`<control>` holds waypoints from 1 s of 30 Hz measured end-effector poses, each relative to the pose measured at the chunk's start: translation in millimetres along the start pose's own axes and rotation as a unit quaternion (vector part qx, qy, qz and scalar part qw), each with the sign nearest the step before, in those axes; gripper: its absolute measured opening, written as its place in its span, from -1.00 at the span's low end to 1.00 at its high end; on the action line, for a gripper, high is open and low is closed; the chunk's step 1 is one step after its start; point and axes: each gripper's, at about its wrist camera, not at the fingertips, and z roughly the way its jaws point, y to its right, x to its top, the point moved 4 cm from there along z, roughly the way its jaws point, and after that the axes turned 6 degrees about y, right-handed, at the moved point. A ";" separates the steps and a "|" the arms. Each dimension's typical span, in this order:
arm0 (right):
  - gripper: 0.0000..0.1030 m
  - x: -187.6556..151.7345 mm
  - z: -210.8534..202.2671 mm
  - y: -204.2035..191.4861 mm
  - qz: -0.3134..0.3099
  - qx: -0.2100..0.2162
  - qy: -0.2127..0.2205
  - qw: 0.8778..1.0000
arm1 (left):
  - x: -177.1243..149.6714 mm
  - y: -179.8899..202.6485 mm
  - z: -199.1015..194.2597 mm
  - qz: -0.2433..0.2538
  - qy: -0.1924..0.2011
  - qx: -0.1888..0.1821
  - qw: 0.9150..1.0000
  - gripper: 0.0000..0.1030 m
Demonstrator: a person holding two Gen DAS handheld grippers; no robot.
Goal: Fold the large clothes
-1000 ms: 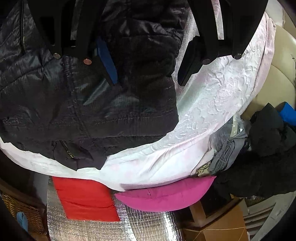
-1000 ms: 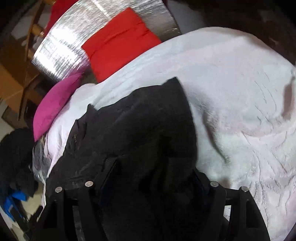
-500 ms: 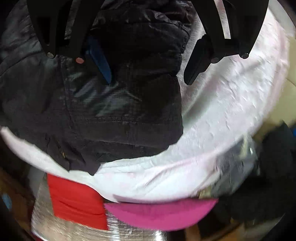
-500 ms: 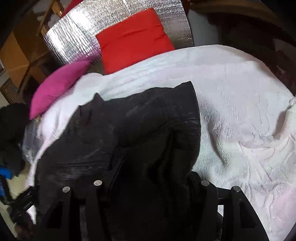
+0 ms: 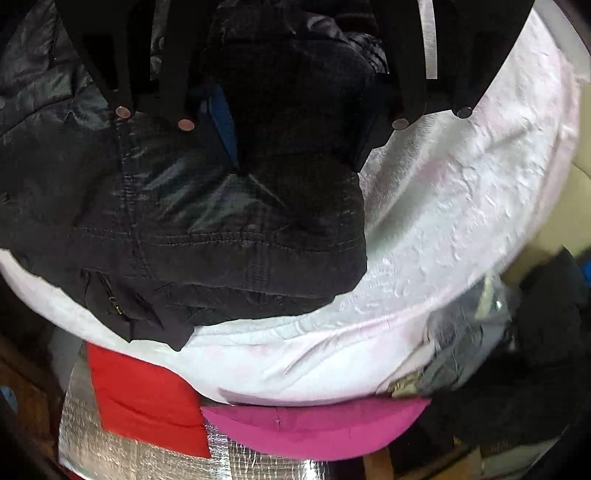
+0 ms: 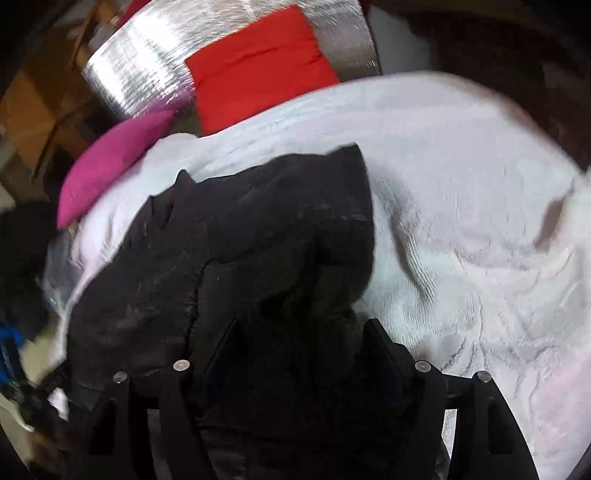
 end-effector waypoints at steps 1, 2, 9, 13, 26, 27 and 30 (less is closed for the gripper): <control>0.34 1.4 -3.9 -4.8 -0.010 -0.002 0.004 1.000 | 0.5 0.8 -2.7 0.003 0.001 0.003 1.000 0.16; 0.34 2.4 -8.3 -8.2 -0.016 0.001 0.008 1.000 | 1.5 1.8 -6.7 0.006 0.004 0.006 1.000 0.16; 0.35 -2.9 -18.6 -2.3 -0.035 0.004 -0.008 0.999 | 5.7 7.0 -48.2 0.035 0.070 0.024 0.997 0.27; 0.35 -0.3 -20.9 5.0 -0.010 0.009 -0.007 1.000 | 10.3 9.9 -72.4 0.044 0.109 0.023 0.993 0.31; 0.36 13.1 -29.5 0.2 0.014 0.012 0.026 0.999 | 17.7 7.1 -93.8 0.036 0.128 0.009 0.991 0.32; 0.36 12.8 -28.6 0.6 0.014 0.012 0.025 1.000 | 17.9 6.4 -94.5 0.034 0.129 0.010 0.991 0.32; 0.36 13.4 -26.3 0.0 0.015 0.012 0.025 1.000 | 17.8 5.3 -94.9 0.034 0.129 0.011 0.991 0.32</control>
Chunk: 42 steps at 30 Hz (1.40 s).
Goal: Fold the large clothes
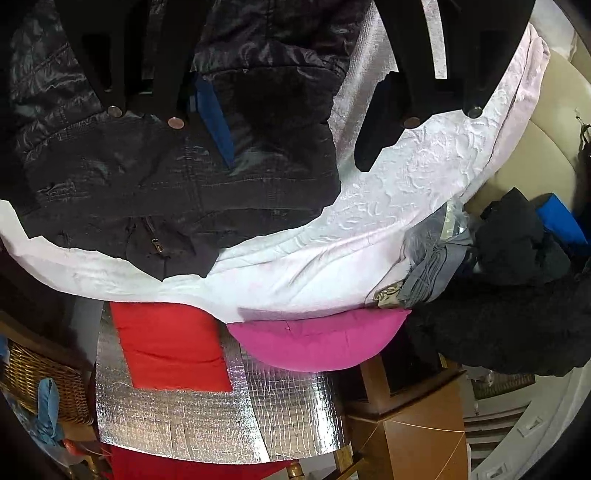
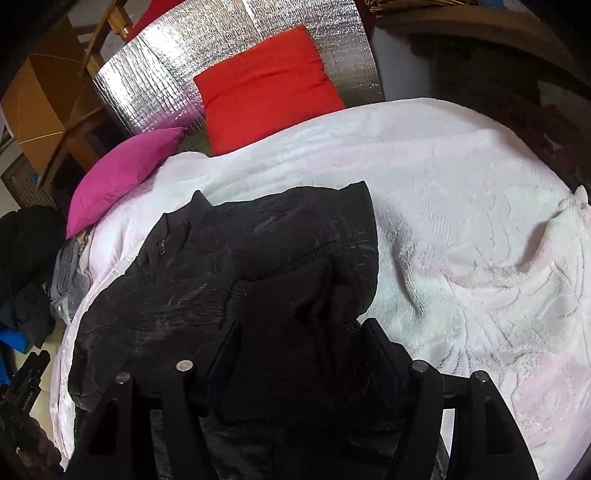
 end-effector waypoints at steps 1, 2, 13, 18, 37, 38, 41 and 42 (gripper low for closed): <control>0.36 0.1 0.7 -0.2 0.000 0.000 0.000 1.000 | -0.2 0.3 0.3 0.000 0.000 0.000 1.000 0.32; 0.36 0.2 1.6 -0.7 0.001 -0.001 0.000 1.000 | -0.5 0.6 0.5 0.001 -0.001 0.001 1.000 0.32; 0.36 -2.4 7.1 -2.4 0.005 -0.006 -0.004 1.000 | -5.2 14.2 1.4 0.015 -0.011 -0.011 1.000 0.38; 0.36 -2.3 8.5 -1.2 0.006 -0.006 -0.005 1.000 | -4.8 18.3 0.0 0.017 -0.009 -0.014 1.000 0.38; 0.37 -3.1 10.7 3.1 0.012 -0.006 -0.007 1.000 | -1.1 35.0 -7.2 0.028 -0.001 -0.024 0.999 0.38; 0.37 -3.1 10.7 3.1 0.012 -0.006 -0.007 1.000 | -0.9 35.7 -7.5 0.029 -0.001 -0.025 0.999 0.38; 0.37 -3.4 10.7 3.1 0.012 -0.006 -0.007 1.000 | -1.3 36.9 -7.2 0.032 0.000 -0.025 0.999 0.39; 0.37 -3.4 10.5 3.1 0.012 -0.006 -0.007 1.000 | -1.5 36.6 -6.3 0.034 -0.001 -0.025 0.999 0.39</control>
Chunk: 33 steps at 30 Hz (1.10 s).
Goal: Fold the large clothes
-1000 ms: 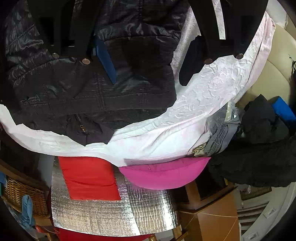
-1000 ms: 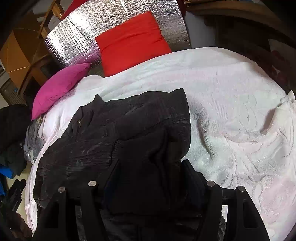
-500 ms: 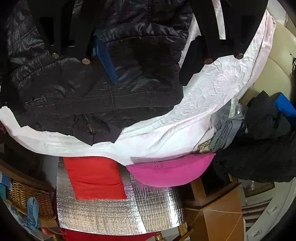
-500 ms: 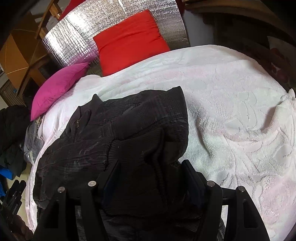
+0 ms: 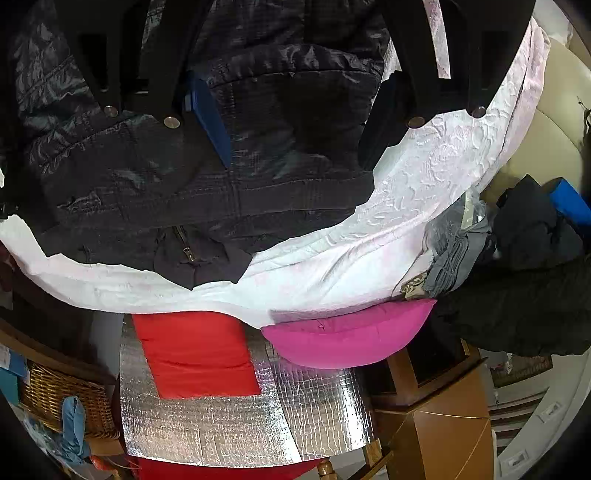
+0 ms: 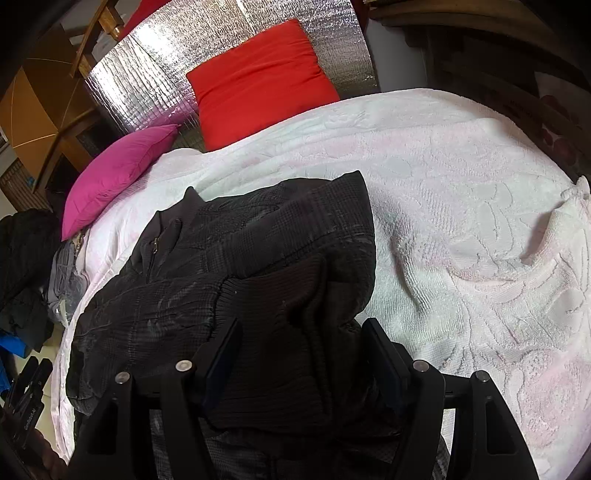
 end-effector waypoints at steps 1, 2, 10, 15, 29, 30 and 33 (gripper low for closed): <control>0.37 0.0 -0.1 0.3 0.000 0.000 0.000 1.000 | -0.1 -2.0 1.6 0.002 -0.001 0.002 1.000 0.39; 0.37 0.4 -0.4 1.3 0.001 -0.001 0.000 1.000 | -0.1 -4.8 3.0 0.003 -0.002 0.005 1.000 0.40; 0.49 3.6 -1.4 28.4 0.048 0.016 -0.002 0.999 | -19.2 -89.7 50.4 -0.123 -0.098 -0.024 0.987 0.45; 0.49 -3.4 12.7 37.0 0.089 0.050 -0.036 0.994 | -40.9 -98.0 73.5 -0.147 -0.154 -0.058 0.975 0.45; -0.09 -6.0 -1.4 -2.3 -0.008 0.046 -0.014 0.999 | -49.1 -85.9 85.5 -0.181 -0.171 -0.102 0.963 -0.23; 0.05 -8.5 4.1 0.7 -0.007 0.039 -0.026 0.999 | -52.2 -87.6 89.7 -0.188 -0.177 -0.098 0.961 -0.14; 0.19 -16.1 19.5 9.9 0.007 0.033 -0.053 0.998 | -54.7 -89.4 91.6 -0.181 -0.186 -0.083 0.962 0.15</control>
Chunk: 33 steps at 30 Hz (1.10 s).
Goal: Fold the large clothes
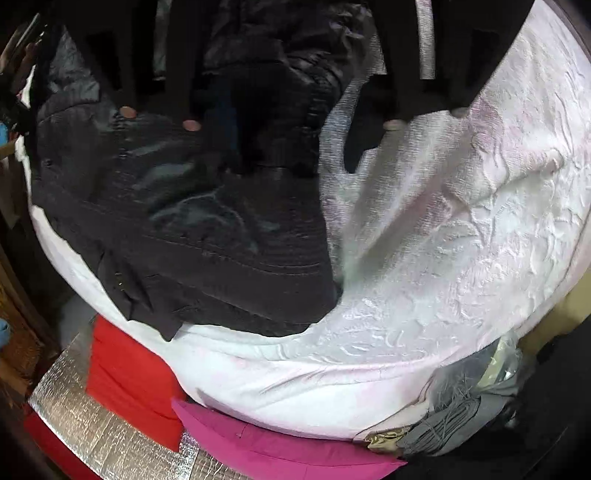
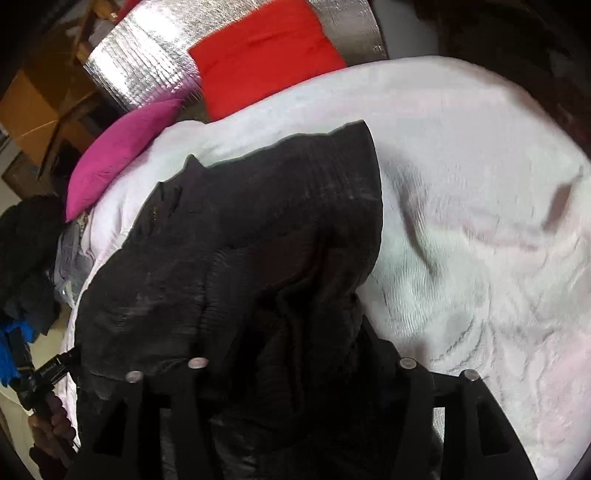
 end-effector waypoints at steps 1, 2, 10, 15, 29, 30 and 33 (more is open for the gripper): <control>0.19 1.7 -2.7 -0.3 0.000 0.003 -0.002 1.000 | -0.2 1.1 -2.7 0.004 0.002 0.004 1.000 0.15; 0.21 3.6 -7.7 -0.9 0.001 0.003 -0.008 1.000 | -1.1 2.3 -7.6 0.009 0.007 0.005 1.000 0.15; 0.30 -5.5 -56.1 20.2 -0.005 0.011 0.018 1.000 | -25.1 -4.0 -54.9 0.042 0.038 0.021 0.998 0.15; 0.30 -24.7 -84.3 43.6 0.010 -0.001 0.021 1.000 | -41.0 -23.5 -58.0 0.024 0.004 0.022 0.999 0.25; 0.19 -65.8 -82.7 42.3 0.006 0.078 -0.008 0.997 | -75.8 -16.3 -57.6 0.021 -0.004 -0.004 1.000 -0.69; 0.19 -66.6 -83.7 35.7 -0.007 0.076 -0.006 0.997 | -78.2 -14.9 -62.4 0.023 0.005 -0.004 1.000 -0.69; 0.20 -74.0 -88.0 23.4 -0.023 0.080 -0.012 0.996 | -91.6 -18.5 -77.9 0.020 0.015 0.003 1.000 -0.62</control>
